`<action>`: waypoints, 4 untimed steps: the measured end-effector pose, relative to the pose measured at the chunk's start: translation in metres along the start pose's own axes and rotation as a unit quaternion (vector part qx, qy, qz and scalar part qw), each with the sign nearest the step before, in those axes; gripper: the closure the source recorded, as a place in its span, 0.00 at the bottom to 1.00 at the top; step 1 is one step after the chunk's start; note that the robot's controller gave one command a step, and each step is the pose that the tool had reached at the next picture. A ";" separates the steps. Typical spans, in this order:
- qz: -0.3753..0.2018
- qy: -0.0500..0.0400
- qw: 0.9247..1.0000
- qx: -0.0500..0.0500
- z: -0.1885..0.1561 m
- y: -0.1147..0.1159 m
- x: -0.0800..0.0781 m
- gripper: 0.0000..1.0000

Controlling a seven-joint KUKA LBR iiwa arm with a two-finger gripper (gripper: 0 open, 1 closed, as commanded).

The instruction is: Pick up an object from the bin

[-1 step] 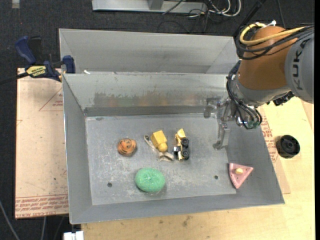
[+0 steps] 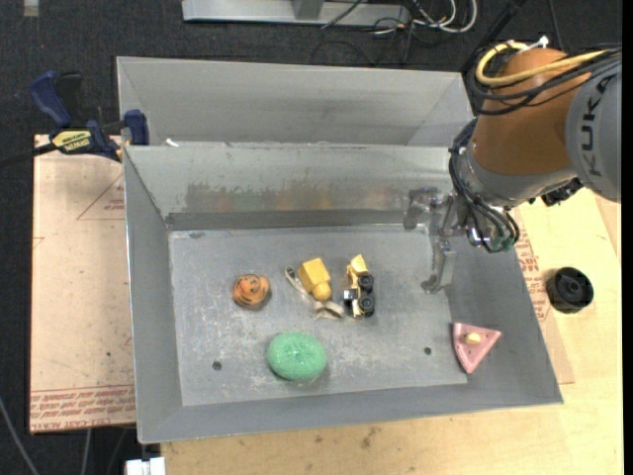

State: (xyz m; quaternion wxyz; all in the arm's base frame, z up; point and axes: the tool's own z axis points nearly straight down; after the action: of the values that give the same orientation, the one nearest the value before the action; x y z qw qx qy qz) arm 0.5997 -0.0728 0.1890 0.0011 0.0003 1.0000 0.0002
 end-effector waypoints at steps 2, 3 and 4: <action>0.152 0.002 0.988 -0.001 0.047 0.051 0.042 0.00; 0.060 0.000 0.998 0.000 0.032 0.101 0.030 0.00; 0.168 -0.002 0.986 -0.001 0.099 0.105 0.025 0.00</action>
Offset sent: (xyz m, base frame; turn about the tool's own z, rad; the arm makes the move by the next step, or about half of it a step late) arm -0.0408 0.0480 -0.0463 0.3079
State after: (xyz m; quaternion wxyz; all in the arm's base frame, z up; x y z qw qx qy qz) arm 0.5749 0.0321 0.0896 0.0029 0.1681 0.9858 0.0013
